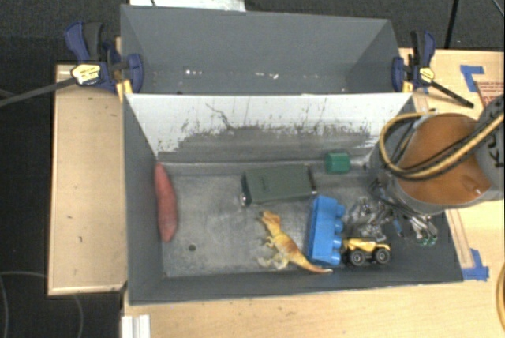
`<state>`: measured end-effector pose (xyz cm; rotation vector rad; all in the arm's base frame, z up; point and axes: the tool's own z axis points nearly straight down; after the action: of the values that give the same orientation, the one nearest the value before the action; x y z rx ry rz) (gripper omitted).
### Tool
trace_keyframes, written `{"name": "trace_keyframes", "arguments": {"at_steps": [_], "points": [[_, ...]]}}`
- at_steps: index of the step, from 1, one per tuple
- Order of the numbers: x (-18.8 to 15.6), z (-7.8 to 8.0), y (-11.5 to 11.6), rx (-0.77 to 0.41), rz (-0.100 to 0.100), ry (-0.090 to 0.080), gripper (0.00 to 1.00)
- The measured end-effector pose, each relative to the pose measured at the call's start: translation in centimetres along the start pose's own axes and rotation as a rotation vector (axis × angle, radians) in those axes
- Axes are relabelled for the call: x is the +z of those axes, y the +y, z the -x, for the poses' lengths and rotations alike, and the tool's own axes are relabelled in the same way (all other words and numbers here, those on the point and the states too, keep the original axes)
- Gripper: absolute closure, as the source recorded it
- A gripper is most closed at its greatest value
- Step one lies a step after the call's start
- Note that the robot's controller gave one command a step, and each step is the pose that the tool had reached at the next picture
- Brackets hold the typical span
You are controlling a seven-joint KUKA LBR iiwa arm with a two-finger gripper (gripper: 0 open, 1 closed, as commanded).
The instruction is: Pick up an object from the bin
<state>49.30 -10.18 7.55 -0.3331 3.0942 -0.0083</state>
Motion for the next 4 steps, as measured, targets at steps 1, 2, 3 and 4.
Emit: {"name": "trace_keyframes", "arguments": {"at_steps": [1,2,3,4], "points": [[-5.0,0.8,-1.3,-0.006,0.01,0.03,1.0],[-6.7,0.0,-2.4,0.015,0.007,0.024,0.0],[-4.7,-1.2,-2.9,0.029,0.008,0.026,0.0],[-0.1,1.0,-3.2,-0.224,0.015,0.056,1.0]]}}
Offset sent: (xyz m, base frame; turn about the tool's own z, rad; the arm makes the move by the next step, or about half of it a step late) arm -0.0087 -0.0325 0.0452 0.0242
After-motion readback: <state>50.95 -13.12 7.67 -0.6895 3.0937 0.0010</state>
